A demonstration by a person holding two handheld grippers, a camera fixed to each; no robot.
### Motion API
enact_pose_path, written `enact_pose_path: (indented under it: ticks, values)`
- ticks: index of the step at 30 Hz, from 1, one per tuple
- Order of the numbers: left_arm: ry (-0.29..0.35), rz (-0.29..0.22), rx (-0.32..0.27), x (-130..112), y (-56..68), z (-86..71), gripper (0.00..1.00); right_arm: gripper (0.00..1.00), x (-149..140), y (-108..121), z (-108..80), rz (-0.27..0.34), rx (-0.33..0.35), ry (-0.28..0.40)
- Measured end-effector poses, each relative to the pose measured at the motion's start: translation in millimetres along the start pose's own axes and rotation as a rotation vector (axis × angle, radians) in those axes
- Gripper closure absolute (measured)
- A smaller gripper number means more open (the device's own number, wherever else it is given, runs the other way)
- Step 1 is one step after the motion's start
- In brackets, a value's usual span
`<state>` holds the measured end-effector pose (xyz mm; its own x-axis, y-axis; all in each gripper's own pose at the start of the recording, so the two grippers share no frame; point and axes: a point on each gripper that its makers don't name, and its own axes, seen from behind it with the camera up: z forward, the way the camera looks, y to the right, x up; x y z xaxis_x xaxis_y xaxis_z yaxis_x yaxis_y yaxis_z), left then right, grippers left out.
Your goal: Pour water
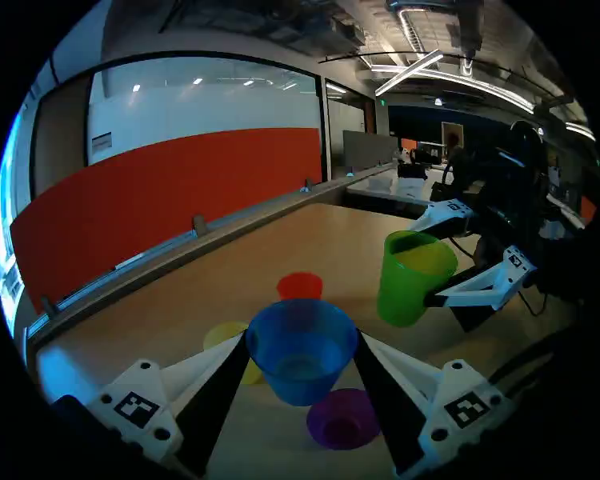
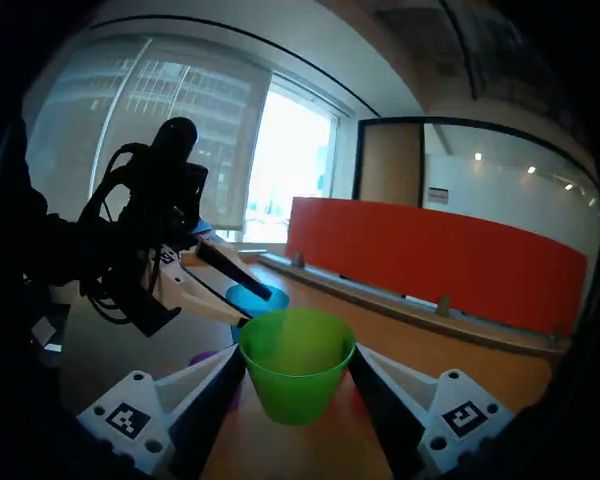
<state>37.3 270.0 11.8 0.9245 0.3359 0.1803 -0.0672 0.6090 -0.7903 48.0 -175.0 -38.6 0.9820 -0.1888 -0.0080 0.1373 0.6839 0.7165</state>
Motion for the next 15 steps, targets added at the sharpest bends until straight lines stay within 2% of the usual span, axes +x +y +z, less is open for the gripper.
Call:
enact_pose_path:
  ticks: [8,15]
  values:
    - [0.071,-0.009,0.029,15,-2.9,-22.0,0.12,0.09,6,-7,4.1,-0.007,0.007,0.004]
    - [0.136,-0.036,0.053,25,-4.7,-41.1,0.12,0.09,8,-17,9.1,-0.010,0.018,0.001]
